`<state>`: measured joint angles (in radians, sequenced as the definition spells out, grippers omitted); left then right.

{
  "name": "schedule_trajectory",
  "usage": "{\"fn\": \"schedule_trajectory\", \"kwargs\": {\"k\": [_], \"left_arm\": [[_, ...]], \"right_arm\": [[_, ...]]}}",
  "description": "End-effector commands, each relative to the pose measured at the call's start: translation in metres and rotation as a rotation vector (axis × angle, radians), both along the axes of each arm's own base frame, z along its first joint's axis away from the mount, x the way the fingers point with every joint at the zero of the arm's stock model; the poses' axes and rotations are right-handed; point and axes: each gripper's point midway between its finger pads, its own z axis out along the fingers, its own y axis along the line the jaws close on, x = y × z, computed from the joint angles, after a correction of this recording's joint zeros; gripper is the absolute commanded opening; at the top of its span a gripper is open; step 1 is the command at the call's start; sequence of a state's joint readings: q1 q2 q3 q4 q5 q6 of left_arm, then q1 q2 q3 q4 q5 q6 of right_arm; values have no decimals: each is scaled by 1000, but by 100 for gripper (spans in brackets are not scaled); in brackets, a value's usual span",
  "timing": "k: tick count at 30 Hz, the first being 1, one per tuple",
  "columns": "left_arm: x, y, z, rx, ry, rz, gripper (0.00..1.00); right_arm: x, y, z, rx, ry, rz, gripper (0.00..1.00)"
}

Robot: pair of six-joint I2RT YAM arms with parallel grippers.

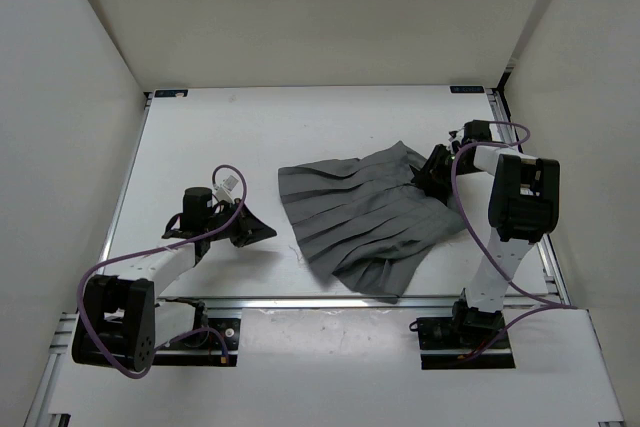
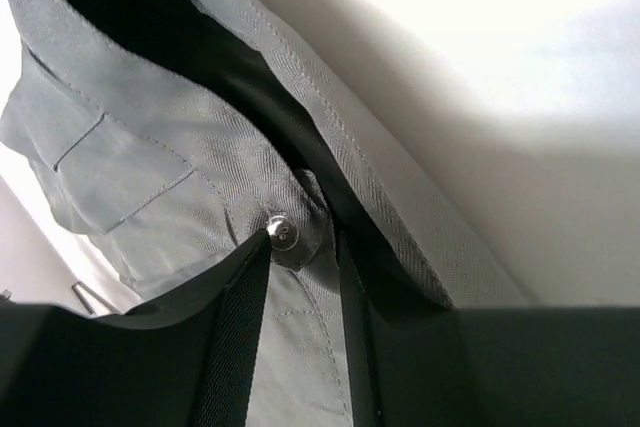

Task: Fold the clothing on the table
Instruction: Flatten the skirt out

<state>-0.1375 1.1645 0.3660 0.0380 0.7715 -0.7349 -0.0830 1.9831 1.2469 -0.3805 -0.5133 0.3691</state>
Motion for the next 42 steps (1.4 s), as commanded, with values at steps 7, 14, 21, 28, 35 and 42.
{"fn": "schedule_trajectory", "kwargs": {"k": [7, 14, 21, 28, 35, 42], "left_arm": [[1, 2, 9, -19, -56, -4, 0], [-2, 2, 5, -23, -38, 3, 0], [2, 3, 8, -28, -50, 10, 0], [1, 5, 8, -19, -50, 9, 0], [10, -1, 28, -36, -115, -23, 1], [44, -31, 94, 103, -396, -283, 21]], "right_arm": [[-11, -8, 6, -156, 51, 45, 43], [-24, -1, -7, -173, 98, 59, 43], [-37, 24, -4, -17, 114, 66, 24], [-30, 61, 48, 73, -3, 116, 0], [-52, 113, 133, 110, -186, 264, 0], [-82, 150, 166, 199, -218, 370, 0]]}}
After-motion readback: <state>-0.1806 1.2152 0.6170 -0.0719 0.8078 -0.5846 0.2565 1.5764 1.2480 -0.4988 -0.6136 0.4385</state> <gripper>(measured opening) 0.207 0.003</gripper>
